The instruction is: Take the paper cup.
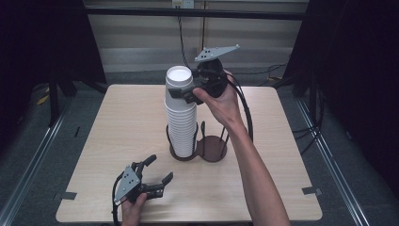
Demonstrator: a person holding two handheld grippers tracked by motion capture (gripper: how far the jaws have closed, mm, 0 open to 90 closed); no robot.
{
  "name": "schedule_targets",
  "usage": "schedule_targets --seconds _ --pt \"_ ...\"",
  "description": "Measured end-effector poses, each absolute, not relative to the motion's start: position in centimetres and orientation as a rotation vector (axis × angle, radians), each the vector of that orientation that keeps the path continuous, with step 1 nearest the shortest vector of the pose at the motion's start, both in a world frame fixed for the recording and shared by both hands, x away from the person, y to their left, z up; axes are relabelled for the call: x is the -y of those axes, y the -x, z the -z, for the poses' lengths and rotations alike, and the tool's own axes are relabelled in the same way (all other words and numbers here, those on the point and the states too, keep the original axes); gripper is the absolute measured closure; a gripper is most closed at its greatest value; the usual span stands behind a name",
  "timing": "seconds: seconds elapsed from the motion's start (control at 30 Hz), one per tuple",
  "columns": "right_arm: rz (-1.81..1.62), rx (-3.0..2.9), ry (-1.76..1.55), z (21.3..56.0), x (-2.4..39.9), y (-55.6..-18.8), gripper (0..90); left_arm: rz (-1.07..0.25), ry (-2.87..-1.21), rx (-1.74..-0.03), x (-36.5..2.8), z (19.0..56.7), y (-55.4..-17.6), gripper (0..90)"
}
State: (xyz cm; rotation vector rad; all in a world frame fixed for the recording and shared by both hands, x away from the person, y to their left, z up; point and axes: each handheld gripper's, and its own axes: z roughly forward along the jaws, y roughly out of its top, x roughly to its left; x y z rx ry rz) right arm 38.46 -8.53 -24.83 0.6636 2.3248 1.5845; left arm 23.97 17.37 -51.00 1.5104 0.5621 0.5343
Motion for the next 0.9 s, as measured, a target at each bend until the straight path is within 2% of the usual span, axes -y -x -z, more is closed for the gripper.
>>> schedule_targets --seconds 0.2,0.9 --pt "-1.572 -2.31 -0.677 24.9 7.9 -38.6 19.8 -0.536 -1.513 -0.558 -17.4 51.0 -24.0 15.4" --pt "-1.675 -2.219 -0.674 23.7 8.6 -38.1 21.3 -0.534 -1.511 -0.561 -17.4 51.0 -24.0 15.4"
